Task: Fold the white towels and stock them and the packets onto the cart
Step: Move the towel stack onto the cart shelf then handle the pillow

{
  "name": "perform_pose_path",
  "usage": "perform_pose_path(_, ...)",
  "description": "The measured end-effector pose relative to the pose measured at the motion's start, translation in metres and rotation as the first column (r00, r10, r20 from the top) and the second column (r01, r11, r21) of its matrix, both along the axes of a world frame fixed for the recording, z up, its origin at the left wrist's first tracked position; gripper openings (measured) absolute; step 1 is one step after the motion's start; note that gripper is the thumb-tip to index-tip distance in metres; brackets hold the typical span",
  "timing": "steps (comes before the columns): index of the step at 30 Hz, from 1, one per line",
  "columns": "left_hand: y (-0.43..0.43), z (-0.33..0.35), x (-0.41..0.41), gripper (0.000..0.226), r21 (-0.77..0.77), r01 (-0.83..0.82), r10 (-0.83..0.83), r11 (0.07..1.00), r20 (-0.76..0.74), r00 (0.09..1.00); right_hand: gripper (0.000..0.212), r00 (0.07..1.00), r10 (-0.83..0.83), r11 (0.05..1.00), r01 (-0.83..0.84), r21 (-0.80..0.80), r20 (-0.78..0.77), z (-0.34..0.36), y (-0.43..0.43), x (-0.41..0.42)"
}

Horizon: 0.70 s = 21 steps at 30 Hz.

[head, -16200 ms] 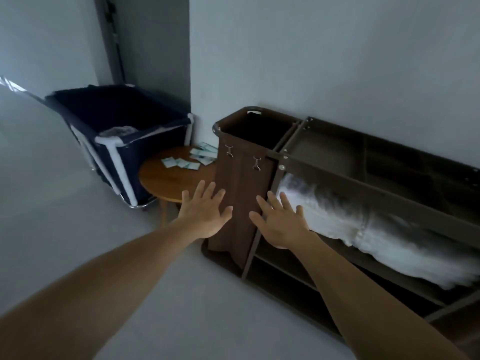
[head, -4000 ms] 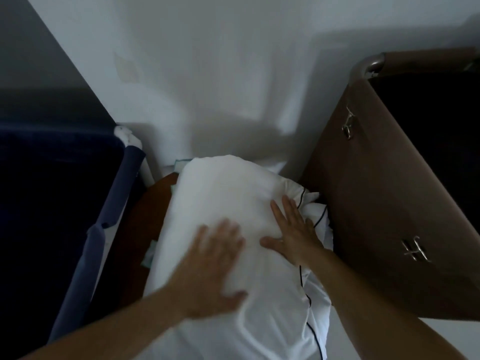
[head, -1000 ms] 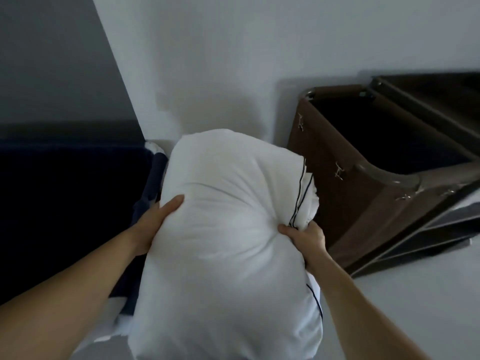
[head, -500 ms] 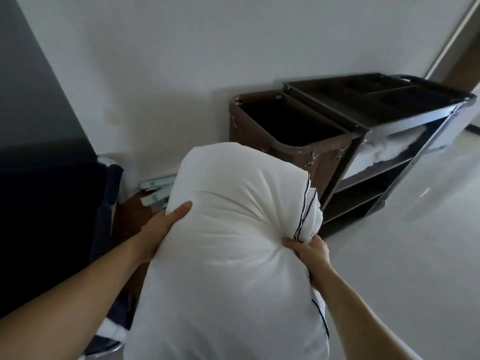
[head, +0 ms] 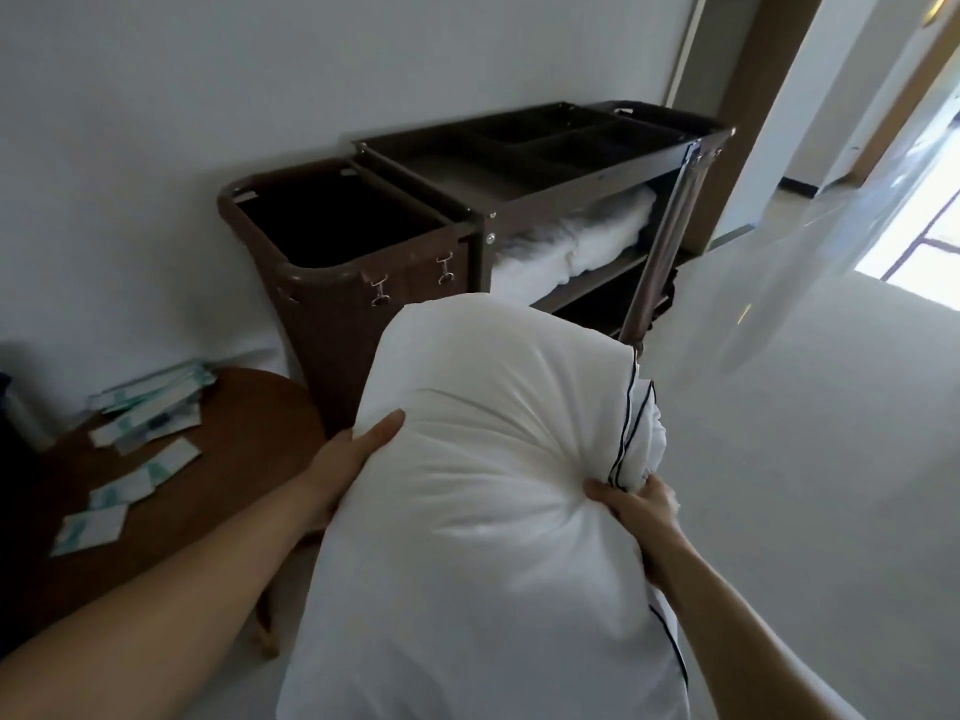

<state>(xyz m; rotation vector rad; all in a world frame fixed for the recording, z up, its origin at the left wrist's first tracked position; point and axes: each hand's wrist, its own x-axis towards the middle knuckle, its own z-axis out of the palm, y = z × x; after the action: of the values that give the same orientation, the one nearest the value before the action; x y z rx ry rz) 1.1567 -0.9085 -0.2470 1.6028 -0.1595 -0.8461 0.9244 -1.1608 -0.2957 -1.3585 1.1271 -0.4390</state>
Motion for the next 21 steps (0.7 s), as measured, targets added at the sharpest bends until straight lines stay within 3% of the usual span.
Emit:
perform_pose_path(4, -0.072, -0.016, -0.017, 0.101, 0.044, 0.076, -0.073, 0.996, -0.078, 0.994, 0.038, 0.996, -0.05, 0.998, 0.047, -0.043, -0.072, -0.004, -0.065, -0.034)
perform_pose_path(10, -0.179, -0.048, -0.014, 0.115, 0.06, 0.126, -0.117, 0.99, -0.135, 0.984, 0.039, 0.985, -0.093, 0.995, 0.087, -0.052, -0.144, -0.026, -0.156, -0.046)
perform_pose_path(16, -0.309, -0.092, 0.022, 0.118, 0.056, 0.123, -0.113, 0.991, -0.156, 0.981, 0.039, 0.97, -0.158, 0.987, 0.155, -0.03, -0.187, -0.07, -0.273, -0.013)
perform_pose_path(19, -0.376, -0.115, 0.047, 0.1, 0.084, 0.139, -0.125, 0.987, -0.154, 0.98, 0.04, 0.961, -0.181, 0.983, 0.183, -0.01, -0.208, -0.099, -0.334, 0.011)
perform_pose_path(21, -0.417, -0.131, 0.064, 0.099, 0.118, 0.152, -0.132, 0.981, -0.163, 0.978, 0.041, 0.955, -0.203, 0.978, 0.209, 0.009, -0.217, -0.122, -0.369, 0.026)
